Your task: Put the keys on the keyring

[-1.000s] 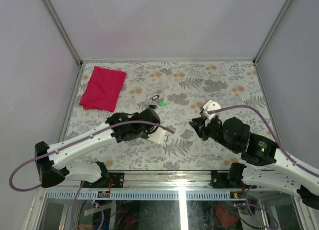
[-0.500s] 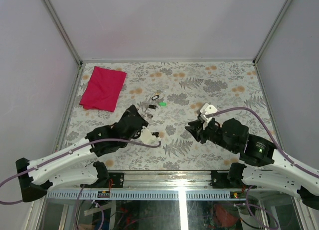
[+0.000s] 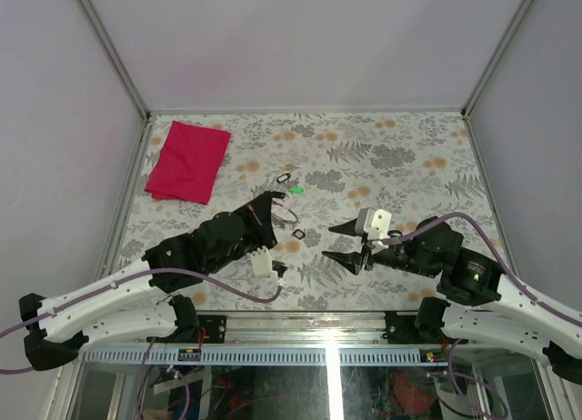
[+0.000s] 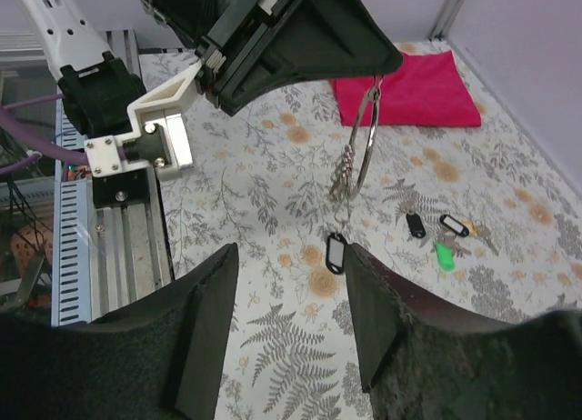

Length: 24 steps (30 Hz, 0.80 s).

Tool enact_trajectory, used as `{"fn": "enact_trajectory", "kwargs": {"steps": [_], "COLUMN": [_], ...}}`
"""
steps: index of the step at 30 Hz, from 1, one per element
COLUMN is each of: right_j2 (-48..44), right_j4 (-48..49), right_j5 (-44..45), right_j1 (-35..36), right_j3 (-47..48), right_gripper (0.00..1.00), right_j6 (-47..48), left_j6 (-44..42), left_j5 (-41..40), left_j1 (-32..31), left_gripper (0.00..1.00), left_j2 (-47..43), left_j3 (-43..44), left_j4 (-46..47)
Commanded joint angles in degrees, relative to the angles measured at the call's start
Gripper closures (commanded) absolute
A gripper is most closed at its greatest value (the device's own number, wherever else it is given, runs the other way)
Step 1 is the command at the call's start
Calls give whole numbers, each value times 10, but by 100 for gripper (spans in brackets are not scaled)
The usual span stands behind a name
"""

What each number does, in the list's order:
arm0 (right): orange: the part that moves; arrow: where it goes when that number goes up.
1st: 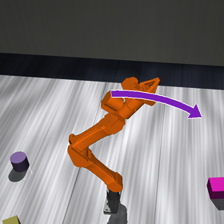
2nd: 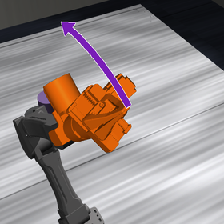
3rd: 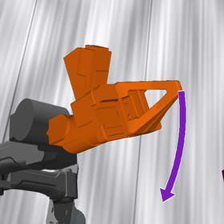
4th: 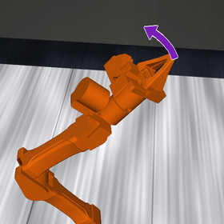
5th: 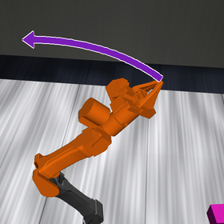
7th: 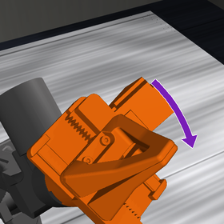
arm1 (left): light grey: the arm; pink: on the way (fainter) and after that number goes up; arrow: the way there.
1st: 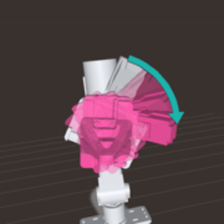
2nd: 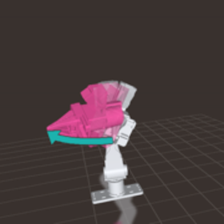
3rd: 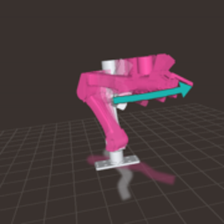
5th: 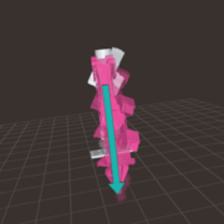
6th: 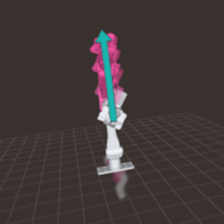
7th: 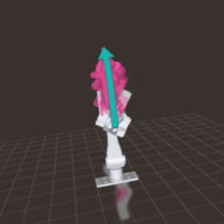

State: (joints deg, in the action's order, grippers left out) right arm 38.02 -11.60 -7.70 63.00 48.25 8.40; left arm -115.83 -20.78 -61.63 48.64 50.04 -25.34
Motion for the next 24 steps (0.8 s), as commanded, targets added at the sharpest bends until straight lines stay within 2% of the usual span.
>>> {"fn": "enact_trajectory", "kwargs": {"steps": [1,8,24], "right_j2": [18,113,241], "right_j4": [95,140,284], "right_j5": [-13,65,103], "right_j1": [4,4,4], "right_j3": [-8,34,45], "right_gripper": [41,39,42], "right_j6": [24,1,-1], "left_j6": [-68,-83,-101], "left_j5": [16,-3,-12], "left_j1": [-17,-28,-52], "left_gripper": [100,100,100], "left_j2": [-1,13,24], "left_j3": [30,51,72], "left_j4": [12,-19,-49]}}
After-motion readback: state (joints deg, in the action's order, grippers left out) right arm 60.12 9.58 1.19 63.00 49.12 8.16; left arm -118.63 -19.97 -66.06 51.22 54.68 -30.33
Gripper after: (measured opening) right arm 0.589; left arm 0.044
